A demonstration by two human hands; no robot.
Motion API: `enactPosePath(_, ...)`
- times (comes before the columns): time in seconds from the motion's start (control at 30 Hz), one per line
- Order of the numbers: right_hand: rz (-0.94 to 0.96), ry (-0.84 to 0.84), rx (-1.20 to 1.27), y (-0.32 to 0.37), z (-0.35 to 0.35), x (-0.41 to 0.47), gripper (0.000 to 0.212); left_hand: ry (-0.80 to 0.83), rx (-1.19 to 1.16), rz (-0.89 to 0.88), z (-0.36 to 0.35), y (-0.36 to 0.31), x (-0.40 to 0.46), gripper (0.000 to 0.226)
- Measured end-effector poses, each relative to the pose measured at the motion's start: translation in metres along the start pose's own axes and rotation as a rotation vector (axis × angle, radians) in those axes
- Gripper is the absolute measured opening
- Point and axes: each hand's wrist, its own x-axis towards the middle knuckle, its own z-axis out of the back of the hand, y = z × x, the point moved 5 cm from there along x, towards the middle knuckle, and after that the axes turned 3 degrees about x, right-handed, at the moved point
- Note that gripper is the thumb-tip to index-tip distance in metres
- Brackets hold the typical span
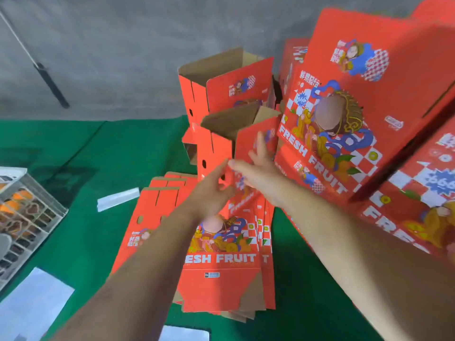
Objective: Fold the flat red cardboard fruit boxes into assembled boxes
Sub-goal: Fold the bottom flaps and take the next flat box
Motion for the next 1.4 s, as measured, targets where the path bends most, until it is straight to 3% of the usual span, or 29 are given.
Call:
enactPosePath(0.1,0.007,0.025,-0.15,-0.016,-0.004,0.004,0.113,0.133,-0.013,-0.009,-0.028,0.011,0.007,0.081)
enactPosePath(0.2,-0.089,-0.063,-0.078,-0.028,0.004,0.011,0.11,0.182,-0.084,0.002,-0.039,0.02,0.014,0.097)
enactPosePath(0.27,-0.128,-0.099,-0.017,-0.033,0.005,0.012,0.096,0.17,-0.026,0.071,-0.034,0.026,0.024,0.103)
enactPosePath(0.37,-0.176,-0.134,-0.1,-0.051,0.005,0.0,0.074,-0.007,0.03,0.119,-0.019,0.022,0.037,0.091)
enactPosePath(0.47,-0.343,-0.066,-0.236,-0.093,-0.002,-0.029,0.067,-0.245,-0.053,0.125,-0.025,0.035,0.012,0.073)
enactPosePath(0.53,-0.432,-0.046,-0.262,-0.125,-0.006,-0.055,0.063,-0.285,0.029,0.184,-0.047,0.066,-0.022,0.065)
enactPosePath(0.67,-0.567,-0.116,-0.347,-0.179,-0.01,-0.107,0.05,0.017,0.598,0.481,-0.102,0.143,-0.101,0.065)
enactPosePath(0.87,-0.702,-0.285,-0.443,-0.212,-0.012,-0.154,0.068,0.165,0.692,0.35,-0.146,0.153,-0.162,0.082)
enactPosePath(1.07,-0.721,-0.431,-0.058,-0.238,0.03,-0.21,0.022,0.02,0.591,0.215,-0.14,0.13,-0.207,0.066)
enactPosePath(1.1,-0.724,-0.449,-0.038,-0.241,0.044,-0.224,0.021,-0.062,0.588,0.256,-0.131,0.133,-0.216,0.067)
enactPosePath(1.17,-0.746,-0.481,-0.036,-0.249,0.073,-0.254,0.032,-0.273,0.534,0.496,-0.108,0.152,-0.238,0.072)
enactPosePath(1.23,-0.761,-0.483,-0.042,-0.254,0.096,-0.284,0.047,-0.373,0.253,0.758,-0.095,0.173,-0.26,0.075)
enactPosePath(1.27,-0.757,-0.487,-0.044,-0.255,0.105,-0.297,0.052,-0.402,0.046,0.797,-0.095,0.18,-0.267,0.065)
enactPosePath(1.33,-0.709,-0.52,-0.066,-0.255,0.119,-0.315,0.053,-0.424,-0.262,0.751,-0.101,0.18,-0.274,0.035)
enactPosePath(1.4,-0.639,-0.544,-0.099,-0.253,0.125,-0.327,0.045,-0.435,-0.349,0.687,-0.107,0.177,-0.282,0.029)
